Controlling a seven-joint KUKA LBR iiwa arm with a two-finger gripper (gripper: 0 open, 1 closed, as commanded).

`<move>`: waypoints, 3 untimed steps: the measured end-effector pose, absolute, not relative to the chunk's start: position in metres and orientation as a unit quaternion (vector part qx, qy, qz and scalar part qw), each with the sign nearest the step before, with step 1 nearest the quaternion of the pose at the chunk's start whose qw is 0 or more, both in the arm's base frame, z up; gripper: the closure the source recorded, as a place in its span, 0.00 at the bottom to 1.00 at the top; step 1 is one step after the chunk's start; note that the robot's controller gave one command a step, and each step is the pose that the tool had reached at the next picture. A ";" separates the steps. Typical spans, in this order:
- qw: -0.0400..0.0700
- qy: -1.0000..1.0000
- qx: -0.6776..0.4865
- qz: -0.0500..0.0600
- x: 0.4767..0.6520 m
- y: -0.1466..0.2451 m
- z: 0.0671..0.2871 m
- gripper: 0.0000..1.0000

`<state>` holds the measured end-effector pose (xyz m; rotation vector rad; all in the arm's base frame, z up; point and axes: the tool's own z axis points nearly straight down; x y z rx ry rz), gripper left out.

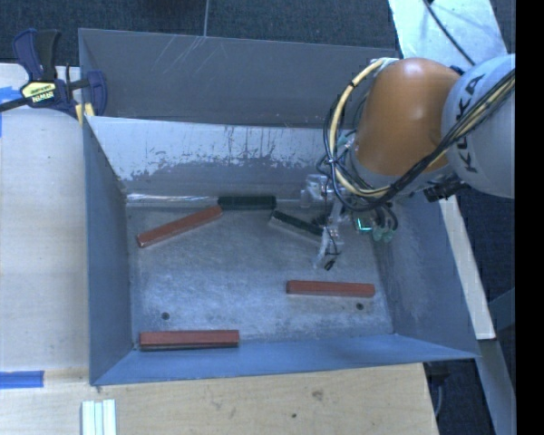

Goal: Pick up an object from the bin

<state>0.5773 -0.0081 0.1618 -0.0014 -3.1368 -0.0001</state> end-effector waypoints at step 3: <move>-0.001 -1.000 0.014 0.000 0.599 -0.077 0.080 0.00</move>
Offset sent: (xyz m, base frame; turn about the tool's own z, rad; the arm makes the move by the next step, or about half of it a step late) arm 0.0209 -0.0676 -0.0824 -0.0302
